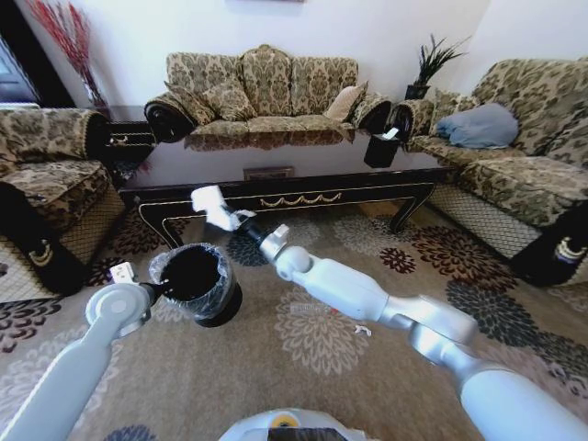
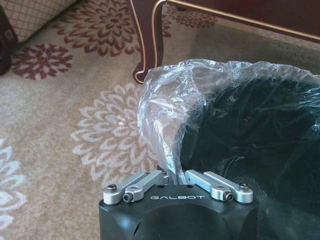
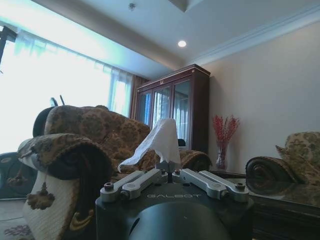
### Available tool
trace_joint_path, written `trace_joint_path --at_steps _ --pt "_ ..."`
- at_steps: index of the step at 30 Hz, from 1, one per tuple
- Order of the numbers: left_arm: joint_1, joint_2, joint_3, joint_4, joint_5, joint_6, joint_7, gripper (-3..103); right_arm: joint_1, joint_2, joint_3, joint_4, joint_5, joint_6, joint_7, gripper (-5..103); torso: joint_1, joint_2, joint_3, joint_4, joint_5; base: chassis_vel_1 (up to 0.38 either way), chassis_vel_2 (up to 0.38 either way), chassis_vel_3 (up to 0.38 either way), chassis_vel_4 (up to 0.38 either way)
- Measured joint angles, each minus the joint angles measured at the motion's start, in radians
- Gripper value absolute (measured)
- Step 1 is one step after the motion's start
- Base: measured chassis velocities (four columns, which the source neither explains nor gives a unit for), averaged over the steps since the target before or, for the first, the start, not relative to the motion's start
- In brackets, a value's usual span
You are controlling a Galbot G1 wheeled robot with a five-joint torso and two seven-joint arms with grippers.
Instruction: Move to the front of the table and pick up the trash from the floor, then place it into the trash bin.
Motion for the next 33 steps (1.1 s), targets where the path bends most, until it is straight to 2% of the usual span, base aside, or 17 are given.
trace_joint_path --at_steps 13,24,25,26,28,31,32,33 --pt "-0.028 0.002 -0.005 0.019 0.001 0.000 0.021 2 -0.006 0.052 -0.122 -0.024 -0.043 0.008 0.004 0 0.000 0.000 0.000 -0.0002 0.0002 0.000 0.000 0.000 0.000" --pt "-0.008 0.012 -0.024 -0.008 -0.001 0.000 0.025 2 -0.030 0.046 -0.144 -0.028 -0.075 0.008 0.024 0 0.000 0.000 0.000 -0.0002 0.0003 0.000 0.000 0.000 0.000" --pt "-0.007 0.013 -0.025 -0.009 -0.001 0.000 0.025 2 -0.030 0.044 -0.144 -0.027 -0.075 0.007 0.028 -3 0.000 0.000 0.000 -0.0002 0.0003 0.000 0.000 0.000 0.000" --pt "-0.006 0.015 -0.026 -0.010 -0.001 0.000 0.025 2 -0.030 0.042 -0.144 -0.023 -0.072 0.005 0.030 1 0.000 0.000 0.000 -0.0002 0.0003 0.000 0.000 0.000 0.000" --pt "-0.005 0.017 -0.028 -0.011 -0.001 0.000 0.025 2 -0.029 0.039 -0.144 -0.016 -0.063 0.002 0.033 1 0.000 0.000 0.000 -0.0002 0.0003 0.000 0.000 0.000 0.000" --pt "-0.002 0.021 -0.034 -0.012 -0.001 0.000 0.025 2 -0.029 0.032 -0.144 -0.001 -0.046 -0.008 0.043 17 0.000 0.000 0.000 -0.0001 0.0003 0.000 0.000 0.000 0.000" --pt "-0.002 0.021 -0.034 -0.012 -0.001 0.000 0.025 2 -0.029 0.032 -0.144 -0.001 -0.046 -0.008 0.043 17 0.000 0.000 0.000 -0.0001 0.0003 0.000 0.000 0.000 0.000" --pt "0.000 0.022 -0.035 -0.013 -0.001 0.000 0.025 2 -0.029 0.028 -0.144 0.002 -0.046 -0.009 0.043 22 0.000 0.000 0.000 -0.0001 0.0003 0.000 0.000 0.000 0.000"
